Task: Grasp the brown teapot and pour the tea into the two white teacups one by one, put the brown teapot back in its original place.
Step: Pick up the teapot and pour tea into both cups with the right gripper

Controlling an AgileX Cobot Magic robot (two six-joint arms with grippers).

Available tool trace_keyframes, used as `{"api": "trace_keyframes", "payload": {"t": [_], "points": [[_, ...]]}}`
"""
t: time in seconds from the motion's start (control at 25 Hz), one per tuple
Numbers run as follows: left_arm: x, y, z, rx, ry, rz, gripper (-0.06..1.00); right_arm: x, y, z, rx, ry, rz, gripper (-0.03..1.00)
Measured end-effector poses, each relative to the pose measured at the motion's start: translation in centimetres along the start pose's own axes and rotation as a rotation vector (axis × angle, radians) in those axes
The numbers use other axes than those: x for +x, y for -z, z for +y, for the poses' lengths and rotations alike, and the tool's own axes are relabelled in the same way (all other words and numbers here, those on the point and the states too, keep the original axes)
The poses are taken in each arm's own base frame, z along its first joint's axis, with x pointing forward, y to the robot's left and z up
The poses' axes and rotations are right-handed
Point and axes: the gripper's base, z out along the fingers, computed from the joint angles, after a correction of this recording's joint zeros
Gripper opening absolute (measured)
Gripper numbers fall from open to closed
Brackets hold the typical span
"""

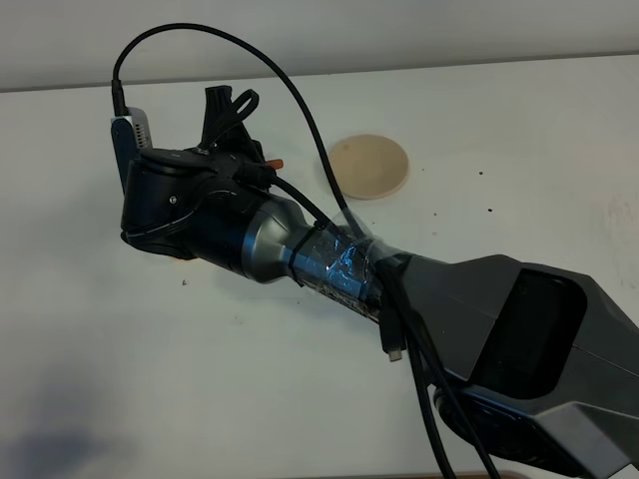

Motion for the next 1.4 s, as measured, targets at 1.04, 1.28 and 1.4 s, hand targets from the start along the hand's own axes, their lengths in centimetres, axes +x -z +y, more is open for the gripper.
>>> {"api": "trace_keyframes", "payload": {"t": [1.04,1.28,1.4], "points": [[0.0,0.0,0.0,0.0,0.0,0.0,0.26,-1.0,0.0,0.8,0.032,0.12,-0.008,0.09],[0.0,0.0,0.0,0.0,0.0,0.0,0.26,-1.0,0.0,0.8,0.037,0.161,-0.004,0.09],[0.0,0.0,0.0,0.0,0.0,0.0,0.26,-0.9,0.0,0.6,0.052,0.18,0.005,0.09]]}}
